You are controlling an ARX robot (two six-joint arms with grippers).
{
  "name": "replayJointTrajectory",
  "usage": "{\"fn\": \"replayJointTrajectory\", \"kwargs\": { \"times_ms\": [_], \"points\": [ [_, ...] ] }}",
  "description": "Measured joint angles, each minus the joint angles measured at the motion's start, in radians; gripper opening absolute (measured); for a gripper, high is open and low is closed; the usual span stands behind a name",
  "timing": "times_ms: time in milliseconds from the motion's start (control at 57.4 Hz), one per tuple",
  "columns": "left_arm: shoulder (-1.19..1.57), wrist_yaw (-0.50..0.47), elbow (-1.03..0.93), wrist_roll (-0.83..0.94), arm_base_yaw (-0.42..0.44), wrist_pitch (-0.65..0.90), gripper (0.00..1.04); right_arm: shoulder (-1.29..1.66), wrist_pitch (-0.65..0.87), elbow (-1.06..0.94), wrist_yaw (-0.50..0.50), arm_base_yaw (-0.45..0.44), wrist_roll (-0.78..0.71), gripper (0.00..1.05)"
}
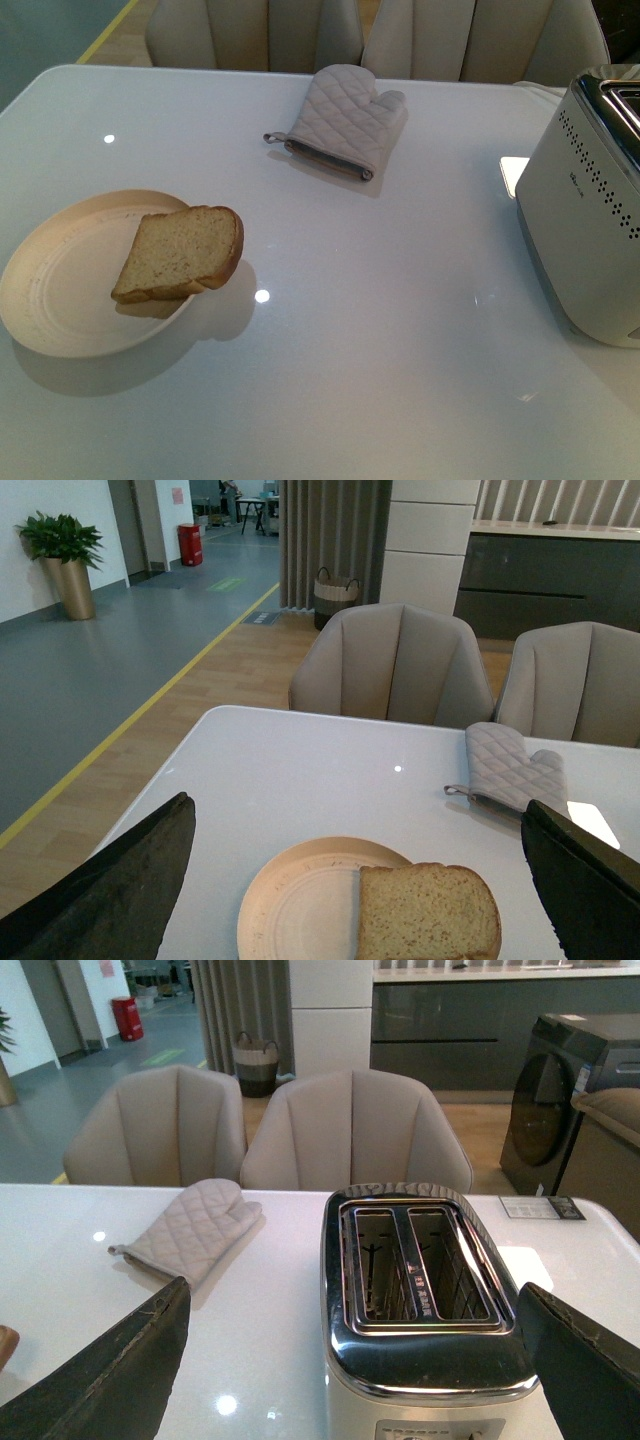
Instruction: Put bread into toaster
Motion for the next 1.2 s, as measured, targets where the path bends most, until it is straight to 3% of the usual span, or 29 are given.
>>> {"fn": "replayJointTrajectory", "kwargs": {
  "times_ms": [802,941,1063,1202],
  "points": [
    [0.0,0.0,0.0,0.0,0.0,0.0,0.97,0.0,0.0,0.0,0.0,0.0,0.0,0.96],
    [0.186,0.324,0.1,-0.302,0.115,-0.235,0.97,0.0,0.0,0.0,-0.001,0.0,0.0,0.96],
    [0.321,0.393,0.115,-0.412,0.165,-0.151,0.97,0.0,0.0,0.0,0.0,0.0,0.0,0.96],
    [0.587,0.396,0.134,-0.407,0.217,0.098,0.97,0.0,0.0,0.0,0.0,0.0,0.0,0.96]
  ]
}}
